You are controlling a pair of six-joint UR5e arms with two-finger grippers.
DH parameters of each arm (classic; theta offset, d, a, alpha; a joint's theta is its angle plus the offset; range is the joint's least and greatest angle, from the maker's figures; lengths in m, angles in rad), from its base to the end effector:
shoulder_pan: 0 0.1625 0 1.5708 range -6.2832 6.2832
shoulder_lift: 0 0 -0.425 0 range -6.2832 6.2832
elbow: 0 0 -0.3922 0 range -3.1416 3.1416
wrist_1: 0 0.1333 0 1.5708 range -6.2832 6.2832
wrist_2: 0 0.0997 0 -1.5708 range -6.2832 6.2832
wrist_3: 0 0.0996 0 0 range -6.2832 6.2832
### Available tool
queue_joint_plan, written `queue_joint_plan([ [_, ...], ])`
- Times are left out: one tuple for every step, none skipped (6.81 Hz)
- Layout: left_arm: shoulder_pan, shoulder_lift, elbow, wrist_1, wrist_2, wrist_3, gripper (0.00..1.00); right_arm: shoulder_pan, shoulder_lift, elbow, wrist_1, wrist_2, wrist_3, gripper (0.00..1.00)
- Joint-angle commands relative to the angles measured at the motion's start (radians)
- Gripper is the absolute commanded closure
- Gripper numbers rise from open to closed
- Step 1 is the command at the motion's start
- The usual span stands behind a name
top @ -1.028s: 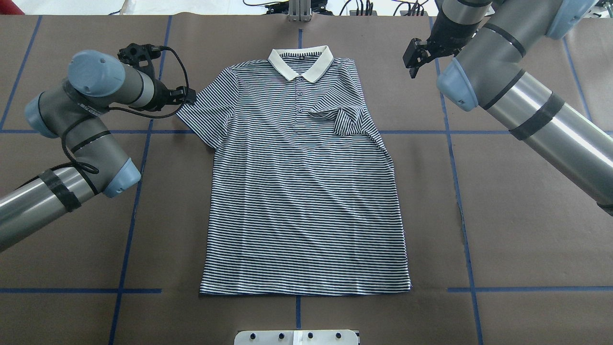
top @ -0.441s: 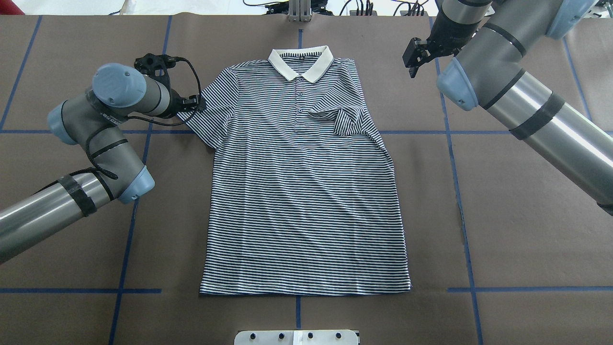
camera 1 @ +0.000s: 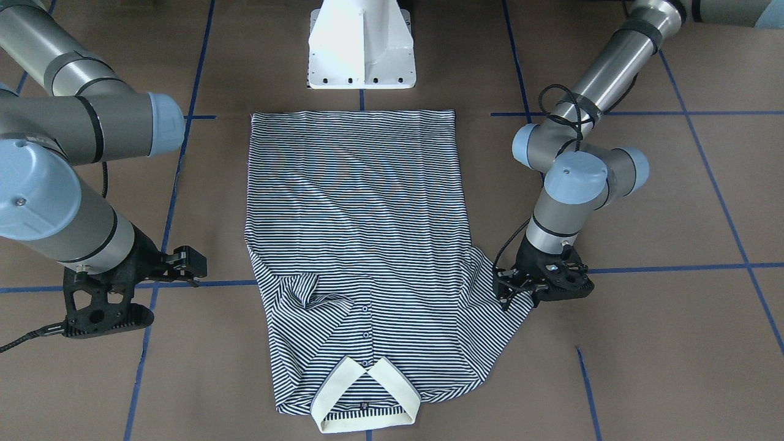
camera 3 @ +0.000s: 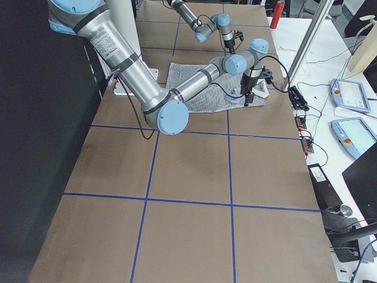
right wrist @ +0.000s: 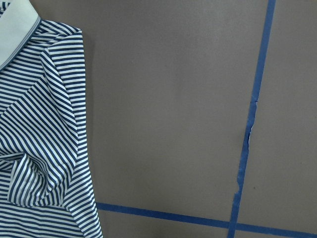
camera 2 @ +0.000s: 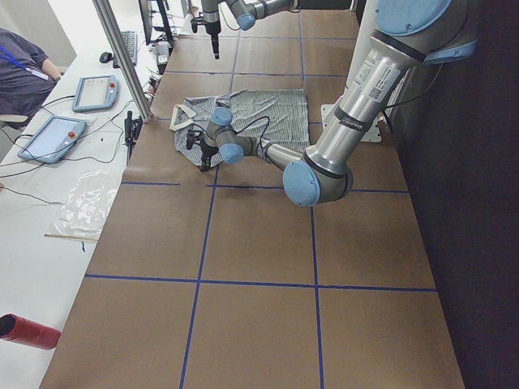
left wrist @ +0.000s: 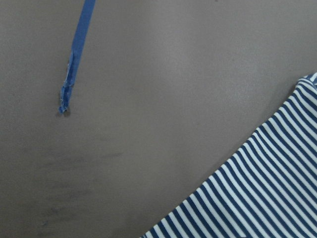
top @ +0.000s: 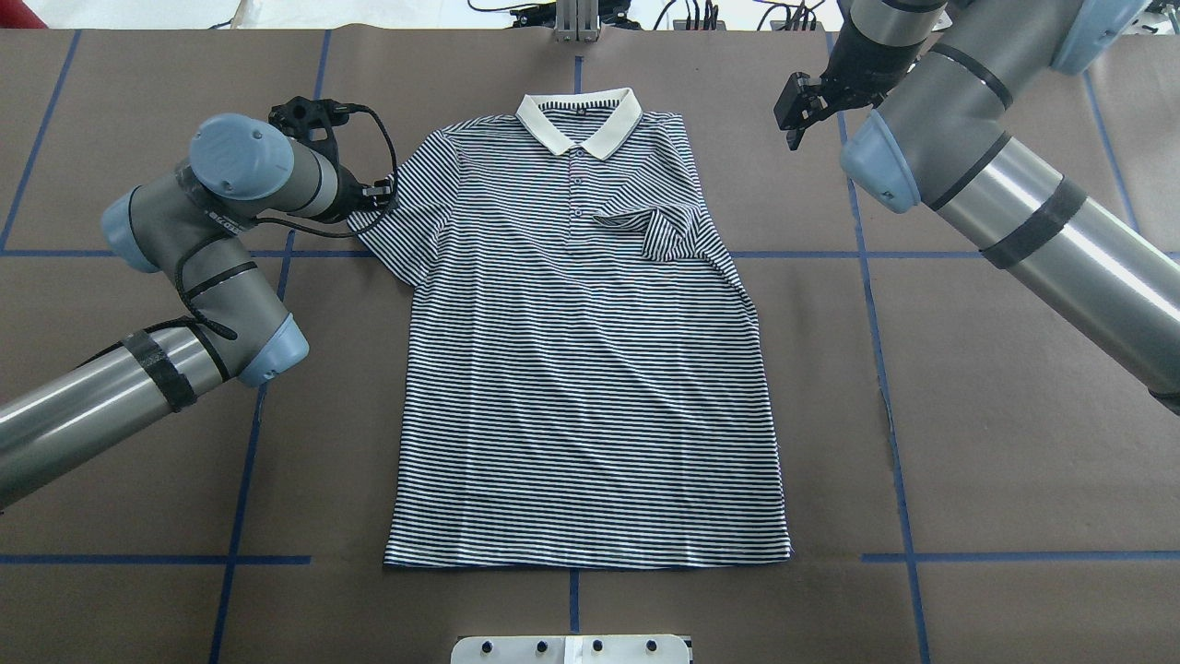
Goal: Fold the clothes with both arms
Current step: 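Grasp the sleeve nearest the left gripper and fold it inward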
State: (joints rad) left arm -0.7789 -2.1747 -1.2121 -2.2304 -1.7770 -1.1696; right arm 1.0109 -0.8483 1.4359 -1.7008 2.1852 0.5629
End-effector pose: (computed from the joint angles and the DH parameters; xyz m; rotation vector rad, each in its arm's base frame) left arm 0.4616 -0.6143 0.3990 0.3430 0.8581 -0.2573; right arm -0.3249 -0.6613 0.2929 0.0537 -0.7467 -0.1377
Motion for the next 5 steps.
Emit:
queue_joint_plan([
  [0.0,-0.04,-0.004,0.046,-0.004,-0.005,1.0,0.0,0.0,0.001,0.0,0.001,0.0,0.0],
  [0.0,-0.104,-0.006,0.139,-0.007,-0.013,1.0,0.0,-0.001,0.001,0.0,0.001,0.0,0.0],
  [0.0,-0.188,-0.004,0.267,-0.027,-0.039,1.0,0.0,-0.005,0.001,0.0,0.002,0.0,0.0],
  [0.003,-0.245,0.002,0.281,-0.048,-0.159,1.0,0.002,-0.008,0.001,0.0,0.007,0.0,0.0],
  [0.007,-0.314,0.063,0.275,-0.048,-0.207,1.0,0.002,-0.018,0.001,0.003,0.007,-0.005,0.0],
])
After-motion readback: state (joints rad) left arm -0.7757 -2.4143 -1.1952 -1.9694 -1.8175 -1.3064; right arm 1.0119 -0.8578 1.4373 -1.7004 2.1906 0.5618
